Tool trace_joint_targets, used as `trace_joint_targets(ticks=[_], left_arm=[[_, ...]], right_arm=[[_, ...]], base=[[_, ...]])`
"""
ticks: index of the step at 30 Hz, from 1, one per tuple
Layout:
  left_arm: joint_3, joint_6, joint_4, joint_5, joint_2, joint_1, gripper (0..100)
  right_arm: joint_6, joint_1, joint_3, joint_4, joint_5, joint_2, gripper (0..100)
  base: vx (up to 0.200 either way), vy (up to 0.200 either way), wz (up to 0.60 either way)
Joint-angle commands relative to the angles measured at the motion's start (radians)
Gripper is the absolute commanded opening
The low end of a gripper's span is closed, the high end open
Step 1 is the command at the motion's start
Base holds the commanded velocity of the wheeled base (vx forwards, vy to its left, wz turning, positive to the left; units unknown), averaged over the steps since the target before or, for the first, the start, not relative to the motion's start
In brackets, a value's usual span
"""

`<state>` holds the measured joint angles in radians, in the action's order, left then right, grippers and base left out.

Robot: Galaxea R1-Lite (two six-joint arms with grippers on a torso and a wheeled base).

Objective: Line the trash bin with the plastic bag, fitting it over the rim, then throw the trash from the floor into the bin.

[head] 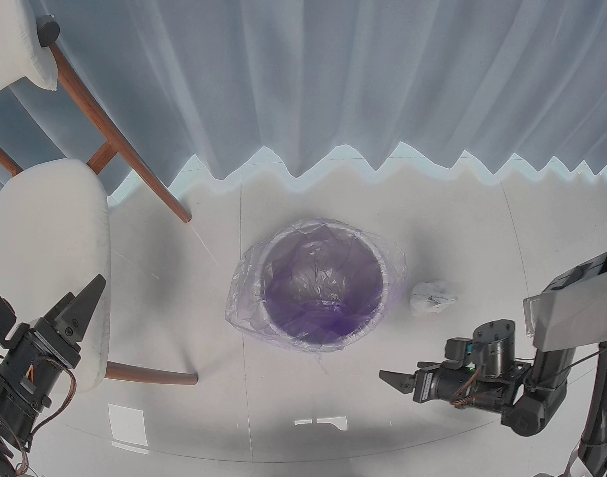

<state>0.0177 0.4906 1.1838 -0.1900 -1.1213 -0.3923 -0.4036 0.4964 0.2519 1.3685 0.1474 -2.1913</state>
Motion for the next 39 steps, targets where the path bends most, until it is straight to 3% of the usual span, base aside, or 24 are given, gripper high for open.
trace_joint_targets(ticks=[1, 6, 15, 26, 32, 36, 39], left_arm=[[-0.018, -0.034, 0.003, 0.001, -0.003, 0.033, 100], [-0.018, -0.099, 0.007, 0.032, 0.003, 0.055, 100], [-0.018, -0.112, 0.007, 0.053, -0.003, 0.084, 100], [-0.018, -0.113, 0.002, 0.053, 0.006, 0.102, 100], [-0.018, -0.13, 0.003, 0.055, 0.006, 0.105, 100], [-0.018, -0.132, 0.003, 0.055, 0.006, 0.105, 100], [-0.018, -0.132, 0.005, 0.055, 0.006, 0.105, 100]], right_arm=[[0.002, 0.08, 0.104, 0.057, -0.008, -0.214, 100], [-0.007, 0.07, 0.199, 0.023, -0.008, -0.245, 100], [-0.104, 0.031, 0.457, -0.221, -0.019, -0.252, 100], [-0.109, 0.028, 0.589, -0.243, -0.052, -0.328, 100], [-0.112, 0.025, 0.691, -0.269, -0.123, -0.387, 100], [-0.146, 0.022, 0.754, -0.393, -0.143, -0.383, 100], [-0.19, 0.022, 0.84, -0.526, -0.197, -0.381, 100]], base=[[0.0, 0.0, 0.0], [0.0, 0.0, 0.0], [0.0, 0.0, 0.0], [0.0, 0.0, 0.0], [0.0, 0.0, 0.0], [0.0, 0.0, 0.0], [0.0, 0.0, 0.0]])
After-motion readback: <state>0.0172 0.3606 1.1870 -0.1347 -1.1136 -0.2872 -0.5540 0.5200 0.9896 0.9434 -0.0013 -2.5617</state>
